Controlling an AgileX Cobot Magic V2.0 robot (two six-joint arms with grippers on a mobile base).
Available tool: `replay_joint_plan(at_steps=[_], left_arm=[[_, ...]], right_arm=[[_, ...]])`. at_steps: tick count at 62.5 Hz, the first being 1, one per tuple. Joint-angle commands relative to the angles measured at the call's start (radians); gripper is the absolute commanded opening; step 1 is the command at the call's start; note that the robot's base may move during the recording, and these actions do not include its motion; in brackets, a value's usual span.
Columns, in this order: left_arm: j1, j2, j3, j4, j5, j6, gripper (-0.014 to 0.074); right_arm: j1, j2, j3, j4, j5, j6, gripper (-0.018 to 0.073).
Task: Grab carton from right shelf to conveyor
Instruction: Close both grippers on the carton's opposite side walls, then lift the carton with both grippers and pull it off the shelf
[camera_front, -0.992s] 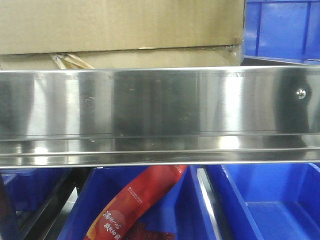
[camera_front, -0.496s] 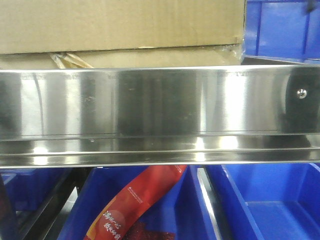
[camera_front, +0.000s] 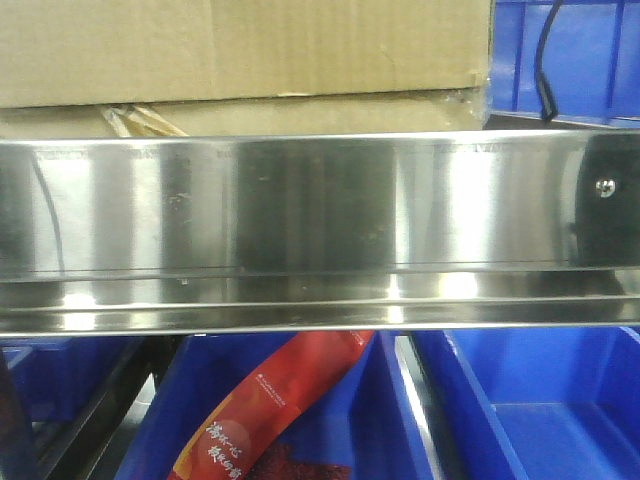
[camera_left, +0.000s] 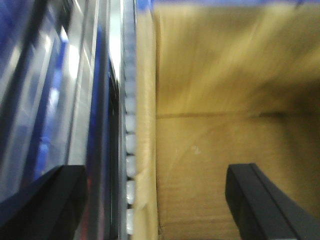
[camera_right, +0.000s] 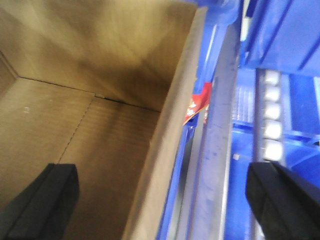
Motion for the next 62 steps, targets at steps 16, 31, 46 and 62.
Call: replay_joint_plan(at_steps=[16,31,46,62], left_arm=[[0.005,0.04,-0.01,-0.007,0.013,-0.002,0.0466],[0.023,0.046,-0.008,-0.01,0.02,0.0,0.0462],[0.048,0.046,-0.008,-0.03,0.02,0.0,0.0132],[0.048,0.046,-0.008,-0.046,0.02,0.0,-0.0003]], right_arm=[[-0.001,0.045,-0.01,0.021,-0.022,0.001,0.0559],[-0.001,0.066,-0.01,0.021,0.005,0.001,0.0546],[-0.001,0.066,-0.01,0.021,0.017,0.001,0.016],[-0.001,0.066,-0.01,0.013,0.024,0.001,-0.0069]])
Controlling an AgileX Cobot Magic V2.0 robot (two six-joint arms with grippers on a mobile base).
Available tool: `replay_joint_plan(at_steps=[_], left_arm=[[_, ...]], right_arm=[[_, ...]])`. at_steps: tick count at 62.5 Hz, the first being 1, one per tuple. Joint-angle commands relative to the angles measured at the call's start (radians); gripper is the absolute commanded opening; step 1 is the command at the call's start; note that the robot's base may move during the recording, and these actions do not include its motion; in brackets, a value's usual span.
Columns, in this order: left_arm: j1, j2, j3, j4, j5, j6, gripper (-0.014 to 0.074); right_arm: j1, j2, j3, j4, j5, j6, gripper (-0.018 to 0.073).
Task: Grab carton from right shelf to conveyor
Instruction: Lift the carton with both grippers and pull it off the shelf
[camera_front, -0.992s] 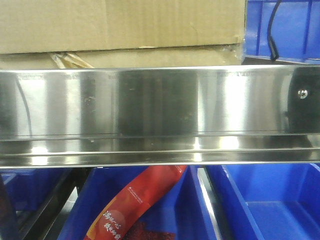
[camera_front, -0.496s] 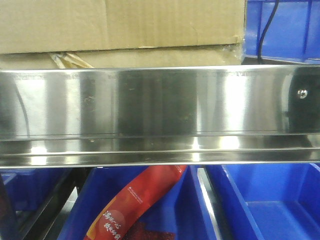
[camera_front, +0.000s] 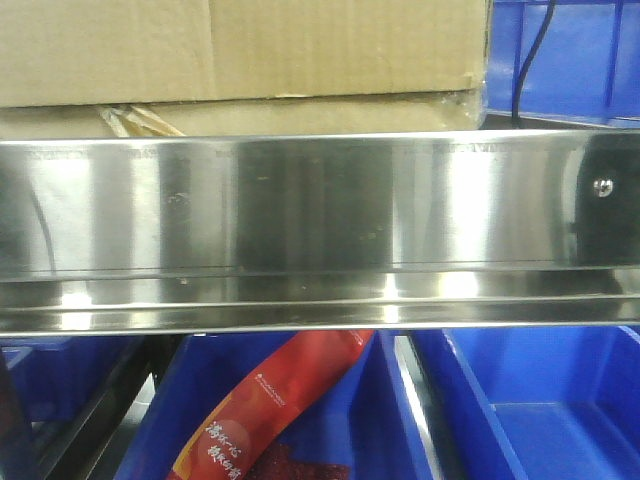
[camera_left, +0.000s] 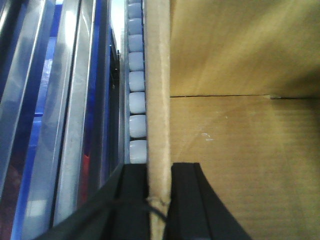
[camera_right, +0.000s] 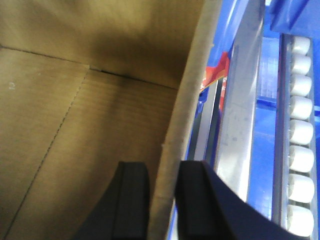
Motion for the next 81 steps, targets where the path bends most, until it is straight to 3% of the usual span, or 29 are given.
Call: replay_joint_plan(at_steps=[1,24,47,56,64,81], left_arm=[[0.003,-0.006,-0.008,-0.007,-0.004,0.0,-0.0006],[-0.01,-0.152,-0.008,-0.024,-0.004,0.0,-0.0006],[-0.163,-0.398,0.077,-0.006,-0.004,-0.04,-0.0011],[-0.244,-0.485,0.208,0.026,-0.004,-0.096,-0.0013],[-0.316,-0.54,0.265,0.098,-0.004,-0.171,-0.0015],[-0.332,-0.537,0.272,0.121,-0.004,-0.19,-0.0015]], right_arm=[[-0.001,-0.005,-0.01,-0.011,-0.001,-0.003,-0.0069],[-0.001,-0.165,-0.01,-0.013,-0.001,-0.003,-0.0069],[-0.001,-0.384,0.085,-0.013,-0.001,-0.015,-0.0069],[0.005,-0.48,0.196,-0.011,-0.001,-0.017,-0.0069],[0.036,-0.54,0.286,-0.009,-0.001,-0.022,-0.0069],[0.051,-0.553,0.343,-0.009,-0.001,-0.022,-0.0069]])
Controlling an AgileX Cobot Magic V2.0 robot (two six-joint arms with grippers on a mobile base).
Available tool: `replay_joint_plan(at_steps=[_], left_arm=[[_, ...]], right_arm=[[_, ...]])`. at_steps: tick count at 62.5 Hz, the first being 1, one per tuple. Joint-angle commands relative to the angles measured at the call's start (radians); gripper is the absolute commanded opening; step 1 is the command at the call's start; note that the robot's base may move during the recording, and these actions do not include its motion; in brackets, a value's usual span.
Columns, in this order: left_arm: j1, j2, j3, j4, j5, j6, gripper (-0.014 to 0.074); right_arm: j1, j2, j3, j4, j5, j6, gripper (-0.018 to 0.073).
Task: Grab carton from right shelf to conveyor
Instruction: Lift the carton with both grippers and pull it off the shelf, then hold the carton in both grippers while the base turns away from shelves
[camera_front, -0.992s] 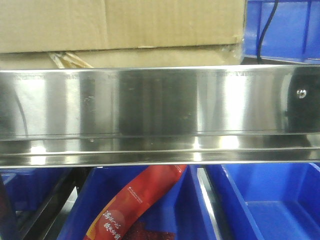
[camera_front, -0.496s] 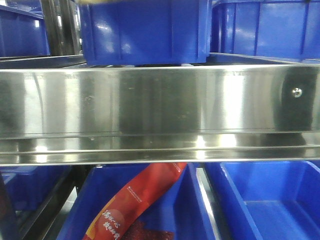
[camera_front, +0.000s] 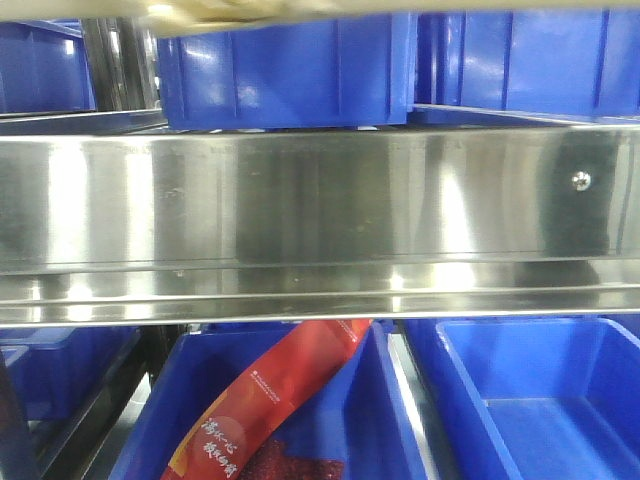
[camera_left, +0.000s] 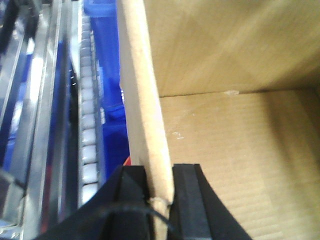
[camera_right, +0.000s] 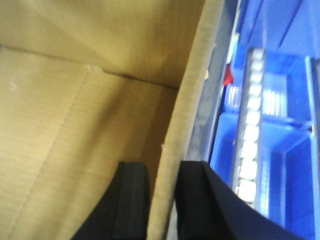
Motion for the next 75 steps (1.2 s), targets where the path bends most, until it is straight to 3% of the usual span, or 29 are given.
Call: replay_joint_plan(at_steps=[1,75], left_arm=[[-0.015,-0.007,0.003,-0.034,-0.052,-0.003,-0.0015],[-0.015,-0.007,0.039,-0.04,-0.052,-0.003,-0.0016]], right_arm=[[0.004,-0.01,0.008,0.009,-0.04,-0.007,-0.0069],[0.004,-0.006,0.007,0.009,-0.04,-0.007,-0.0069]])
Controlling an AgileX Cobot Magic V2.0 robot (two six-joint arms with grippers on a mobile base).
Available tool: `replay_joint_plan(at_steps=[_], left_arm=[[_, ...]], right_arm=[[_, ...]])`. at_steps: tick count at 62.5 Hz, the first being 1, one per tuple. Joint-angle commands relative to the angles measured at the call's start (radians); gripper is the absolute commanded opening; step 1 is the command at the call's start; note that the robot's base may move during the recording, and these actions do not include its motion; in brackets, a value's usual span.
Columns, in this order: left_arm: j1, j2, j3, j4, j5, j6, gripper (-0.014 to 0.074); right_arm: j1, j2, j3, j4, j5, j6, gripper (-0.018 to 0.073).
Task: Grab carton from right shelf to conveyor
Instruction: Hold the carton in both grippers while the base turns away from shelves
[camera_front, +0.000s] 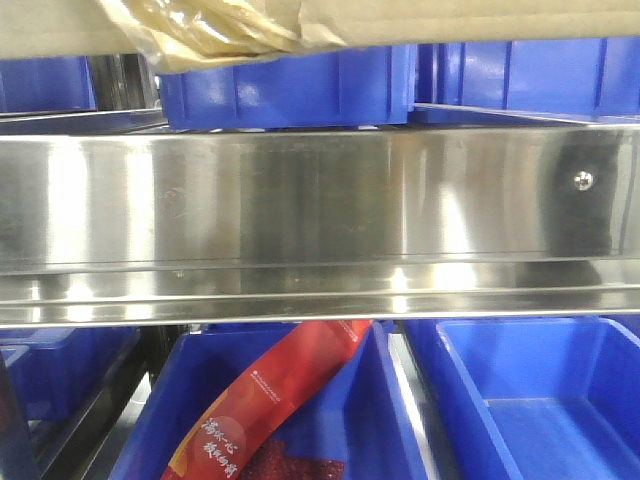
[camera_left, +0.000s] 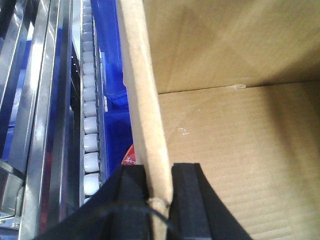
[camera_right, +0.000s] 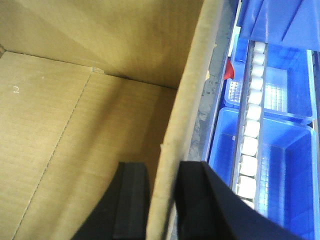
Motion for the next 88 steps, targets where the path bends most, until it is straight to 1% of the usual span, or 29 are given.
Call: replay_joint_plan(at_steps=[1,15,36,88], left_arm=[[-0.013,-0.007,-0.004,-0.037,-0.052,0.003,-0.0016],[-0.013,-0.007,-0.004,-0.037,-0.052,0.003,-0.0016],[-0.013,-0.007,-0.004,-0.037,-0.052,0.003,-0.0016],[-0.013,-0.007,-0.004,-0.037,-0.052,0.003,-0.0016]], right_arm=[[0.003,-0.006,-0.001,0.011,-0.04,-0.007,-0.0069],[0.003,-0.006,-0.001,0.011,-0.042,-0.007,-0.0069],[0.003,-0.004,-0.001,0.011,-0.148,-0.007,-0.0069],[0.003,-0.004,-0.001,0.011,-0.148,-0.007,-0.0069]])
